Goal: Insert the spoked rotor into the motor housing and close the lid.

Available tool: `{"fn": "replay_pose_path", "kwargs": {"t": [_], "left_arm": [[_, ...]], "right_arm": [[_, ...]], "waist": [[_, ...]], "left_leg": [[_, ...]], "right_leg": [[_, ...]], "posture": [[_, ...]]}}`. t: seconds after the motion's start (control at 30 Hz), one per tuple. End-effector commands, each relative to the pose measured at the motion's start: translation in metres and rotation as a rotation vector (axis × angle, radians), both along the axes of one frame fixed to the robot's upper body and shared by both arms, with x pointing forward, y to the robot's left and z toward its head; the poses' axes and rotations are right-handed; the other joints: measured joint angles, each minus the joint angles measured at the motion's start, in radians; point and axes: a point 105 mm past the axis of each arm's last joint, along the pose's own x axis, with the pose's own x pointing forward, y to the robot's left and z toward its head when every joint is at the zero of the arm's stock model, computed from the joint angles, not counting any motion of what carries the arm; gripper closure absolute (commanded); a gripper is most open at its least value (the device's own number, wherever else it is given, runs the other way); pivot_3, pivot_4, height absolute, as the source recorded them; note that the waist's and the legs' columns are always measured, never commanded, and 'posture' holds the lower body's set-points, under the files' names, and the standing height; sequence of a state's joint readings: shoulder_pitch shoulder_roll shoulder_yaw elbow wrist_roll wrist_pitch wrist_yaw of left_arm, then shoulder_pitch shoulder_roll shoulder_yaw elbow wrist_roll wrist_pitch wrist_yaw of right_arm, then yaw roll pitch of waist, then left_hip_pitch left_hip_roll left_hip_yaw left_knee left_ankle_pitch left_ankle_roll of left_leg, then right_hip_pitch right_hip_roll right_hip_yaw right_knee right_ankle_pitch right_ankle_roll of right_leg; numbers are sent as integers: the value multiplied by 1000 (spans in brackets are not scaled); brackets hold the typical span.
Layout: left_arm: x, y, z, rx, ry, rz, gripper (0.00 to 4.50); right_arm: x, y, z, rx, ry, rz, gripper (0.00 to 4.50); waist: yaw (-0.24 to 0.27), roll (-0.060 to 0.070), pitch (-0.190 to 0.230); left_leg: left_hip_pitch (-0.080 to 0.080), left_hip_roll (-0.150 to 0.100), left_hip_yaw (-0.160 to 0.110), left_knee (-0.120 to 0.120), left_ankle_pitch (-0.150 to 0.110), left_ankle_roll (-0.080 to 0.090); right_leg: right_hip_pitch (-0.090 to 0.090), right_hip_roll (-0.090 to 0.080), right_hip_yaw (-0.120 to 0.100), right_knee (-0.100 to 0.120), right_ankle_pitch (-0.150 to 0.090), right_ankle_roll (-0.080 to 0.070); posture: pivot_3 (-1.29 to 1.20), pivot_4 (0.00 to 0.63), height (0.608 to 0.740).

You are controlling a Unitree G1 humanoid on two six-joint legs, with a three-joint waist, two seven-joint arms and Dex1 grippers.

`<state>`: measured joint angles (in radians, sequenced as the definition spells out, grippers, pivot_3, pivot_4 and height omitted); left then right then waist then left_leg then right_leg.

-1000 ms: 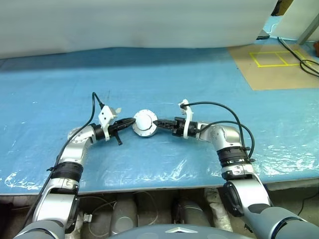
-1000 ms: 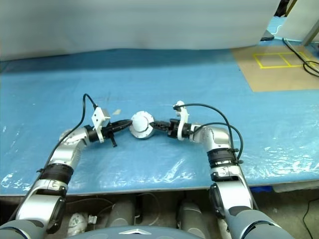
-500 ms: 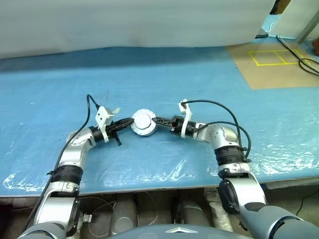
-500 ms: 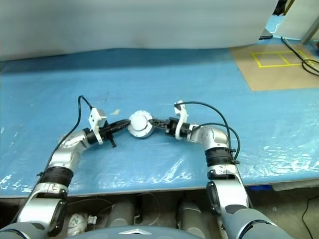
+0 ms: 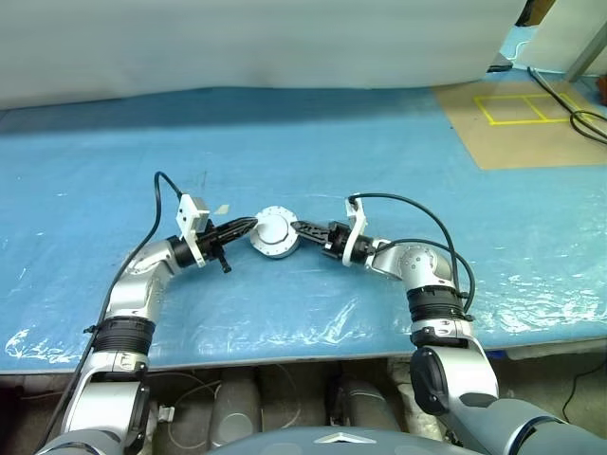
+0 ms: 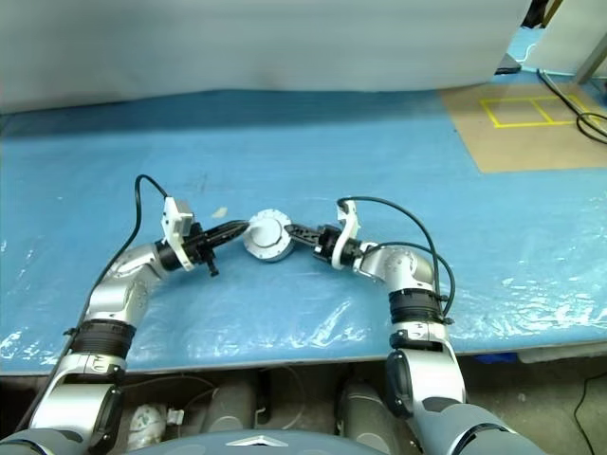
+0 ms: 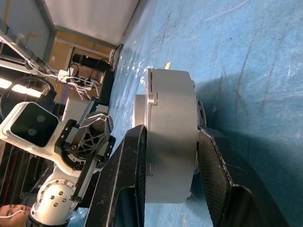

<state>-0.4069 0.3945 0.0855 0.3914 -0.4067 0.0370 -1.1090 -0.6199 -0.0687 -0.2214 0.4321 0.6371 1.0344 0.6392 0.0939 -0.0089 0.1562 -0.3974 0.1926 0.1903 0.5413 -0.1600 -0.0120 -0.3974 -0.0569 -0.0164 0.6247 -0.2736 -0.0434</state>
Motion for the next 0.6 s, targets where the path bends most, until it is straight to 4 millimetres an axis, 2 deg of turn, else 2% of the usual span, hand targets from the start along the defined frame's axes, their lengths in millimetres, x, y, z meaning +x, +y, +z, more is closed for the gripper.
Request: {"fn": "replay_pose_path", "kwargs": {"t": [0.03, 0.17, 0.27, 0.4, 0.6], "left_arm": [[3, 5, 15, -34, -40, 26, 4476], [10, 8, 20, -75, -17, 68, 4476], [11, 10, 22, -142, 95, 55, 4476], [9, 13, 35, -282, 190, 27, 4476], [2, 20, 49, -485, 283, -7, 4476]], "right_arm": [[0, -1, -6, -15, 34, -17, 3300], [4, -2, -9, -11, 65, -41, 3300], [13, -8, -13, 40, 146, -116, 3300], [22, -18, -1, 156, 151, -184, 3300], [22, -11, 21, 236, 106, -190, 3300]], "waist": [[0, 0, 0], [0, 0, 0], [0, 0, 0], [2, 0, 0], [3, 0, 0]], "left_leg": [[0, 0, 0, 0, 0, 0], [0, 0, -1, 0, 0, 0], [0, 0, -2, 2, 0, 0], [1, 0, -2, 2, 0, 0], [-1, 0, -3, 2, 0, 0]], "right_leg": [[0, 0, 0, 0, 0, 0], [1, 0, -1, 0, 0, 0], [1, 0, -1, 1, 0, 0], [3, 0, -1, 1, 0, -1], [2, 0, -3, 0, 0, -1]], "posture": [[0, 150, 740], [0, 150, 740], [0, 150, 740], [0, 150, 740], [0, 150, 740]]}}
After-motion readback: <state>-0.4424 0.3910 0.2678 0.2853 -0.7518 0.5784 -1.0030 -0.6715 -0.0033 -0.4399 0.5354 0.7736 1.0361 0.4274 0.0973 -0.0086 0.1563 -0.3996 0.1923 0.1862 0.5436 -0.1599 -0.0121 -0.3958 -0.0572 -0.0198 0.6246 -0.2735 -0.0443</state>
